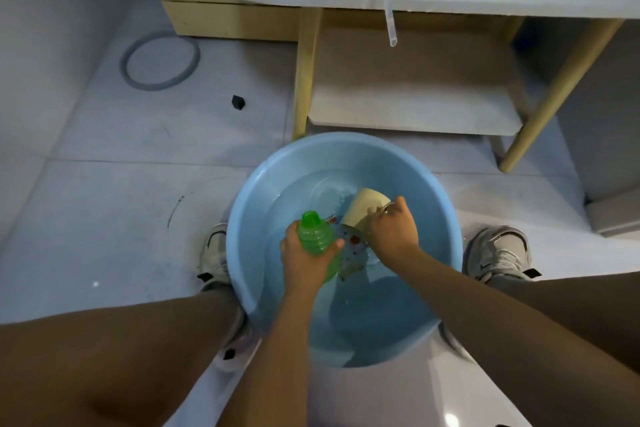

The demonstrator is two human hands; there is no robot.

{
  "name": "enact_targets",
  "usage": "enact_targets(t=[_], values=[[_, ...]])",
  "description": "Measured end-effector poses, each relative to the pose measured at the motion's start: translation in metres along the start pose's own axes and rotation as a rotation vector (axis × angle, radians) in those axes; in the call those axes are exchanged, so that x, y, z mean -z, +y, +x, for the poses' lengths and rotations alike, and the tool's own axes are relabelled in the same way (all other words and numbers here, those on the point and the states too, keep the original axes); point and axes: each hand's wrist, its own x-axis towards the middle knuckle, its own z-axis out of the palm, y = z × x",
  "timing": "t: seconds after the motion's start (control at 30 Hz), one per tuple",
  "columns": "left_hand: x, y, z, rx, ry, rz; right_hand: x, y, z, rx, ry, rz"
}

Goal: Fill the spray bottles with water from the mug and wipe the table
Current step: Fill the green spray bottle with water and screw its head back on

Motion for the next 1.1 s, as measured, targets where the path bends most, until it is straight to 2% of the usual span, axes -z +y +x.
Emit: enact_targets(t=[0.1,0.23,0.3,0.47,0.53,0.67,1.1], values=[[0.001,-0.006,0.001,0.013,0.033,-0.001,-0.001,-0.005,-0.004,0.069,-0.044,-0.048],[0.002,-0.007,0.001,-0.004,0.064,-0.016,0.009,0.003,-0.001,-0.062,-0.150,0.074],[0.002,-0.007,0.000,-0.030,0.073,-0.029,0.013,0.014,0.003,-0.202,-0.236,0.240],[0.002,-0.008,0.000,-0.102,0.052,0.011,0.008,0.048,0.004,-0.461,-0.306,0.967],[0.001,-0.006,-0.002,-0.157,0.034,0.044,0.010,0.051,-0.001,-0.478,-0.280,1.070],[-0.002,-0.002,-0.006,-0.243,0.005,0.080,0.018,0.052,-0.011,-0.456,-0.189,1.108],[-0.014,0.017,-0.014,-0.232,-0.028,0.074,0.052,0.039,-0.026,-0.272,0.366,0.852]])
